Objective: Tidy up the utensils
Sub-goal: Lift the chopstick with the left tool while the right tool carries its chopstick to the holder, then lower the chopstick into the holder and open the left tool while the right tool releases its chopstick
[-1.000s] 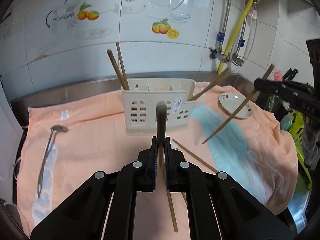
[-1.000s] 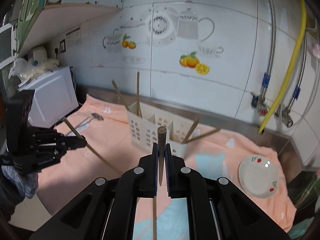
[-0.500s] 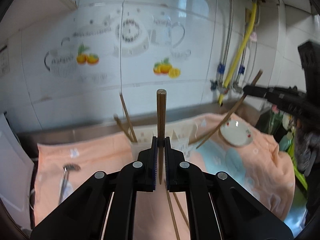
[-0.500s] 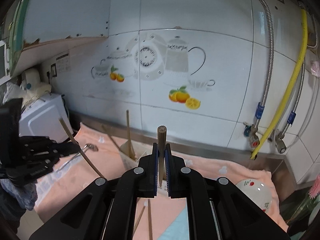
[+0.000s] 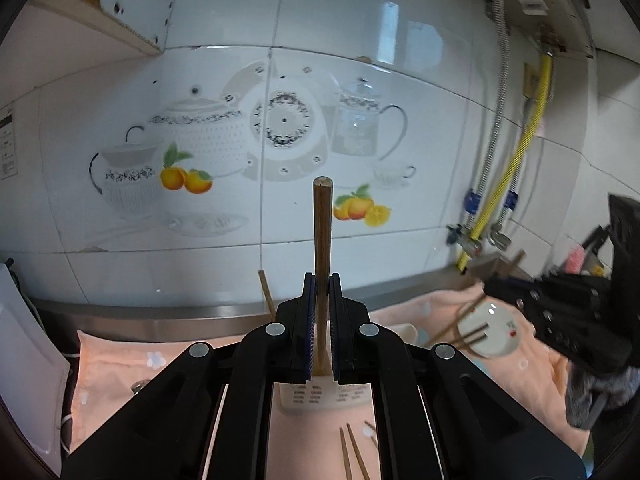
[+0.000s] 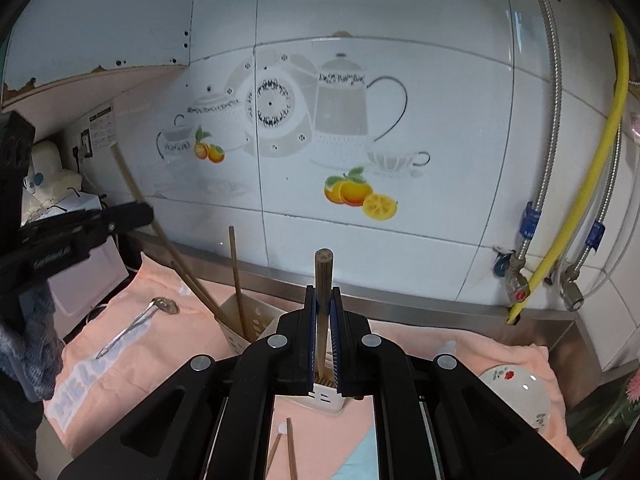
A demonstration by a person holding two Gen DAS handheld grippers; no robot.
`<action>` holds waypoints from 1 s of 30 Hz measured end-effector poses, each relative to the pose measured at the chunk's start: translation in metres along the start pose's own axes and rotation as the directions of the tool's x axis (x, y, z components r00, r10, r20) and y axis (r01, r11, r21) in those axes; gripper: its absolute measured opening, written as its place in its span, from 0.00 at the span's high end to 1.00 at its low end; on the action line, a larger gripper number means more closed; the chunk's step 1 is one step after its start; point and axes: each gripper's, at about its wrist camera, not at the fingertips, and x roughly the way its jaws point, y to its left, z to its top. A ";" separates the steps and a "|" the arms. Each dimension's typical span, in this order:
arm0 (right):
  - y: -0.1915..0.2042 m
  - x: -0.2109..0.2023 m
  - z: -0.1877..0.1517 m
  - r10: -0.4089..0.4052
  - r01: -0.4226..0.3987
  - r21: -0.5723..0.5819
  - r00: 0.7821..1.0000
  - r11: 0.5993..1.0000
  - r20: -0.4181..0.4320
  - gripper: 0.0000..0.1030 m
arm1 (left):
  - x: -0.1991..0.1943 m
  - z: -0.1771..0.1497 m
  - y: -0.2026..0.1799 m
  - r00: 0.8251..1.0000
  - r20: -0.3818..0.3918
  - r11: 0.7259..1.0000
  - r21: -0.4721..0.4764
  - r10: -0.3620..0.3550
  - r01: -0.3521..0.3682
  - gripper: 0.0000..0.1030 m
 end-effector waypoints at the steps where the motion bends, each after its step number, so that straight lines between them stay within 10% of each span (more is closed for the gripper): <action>1: 0.000 0.003 -0.001 0.000 0.000 -0.001 1.000 1.000 -0.006 0.94 | 0.003 0.000 0.002 1.000 0.000 1.000 -0.007 0.003 -0.003 0.95; 30: -0.006 0.032 -0.021 -0.003 0.004 0.010 0.997 1.000 -0.082 0.93 | 0.063 -0.036 0.025 0.986 -0.161 0.996 -0.072 0.043 -0.055 0.92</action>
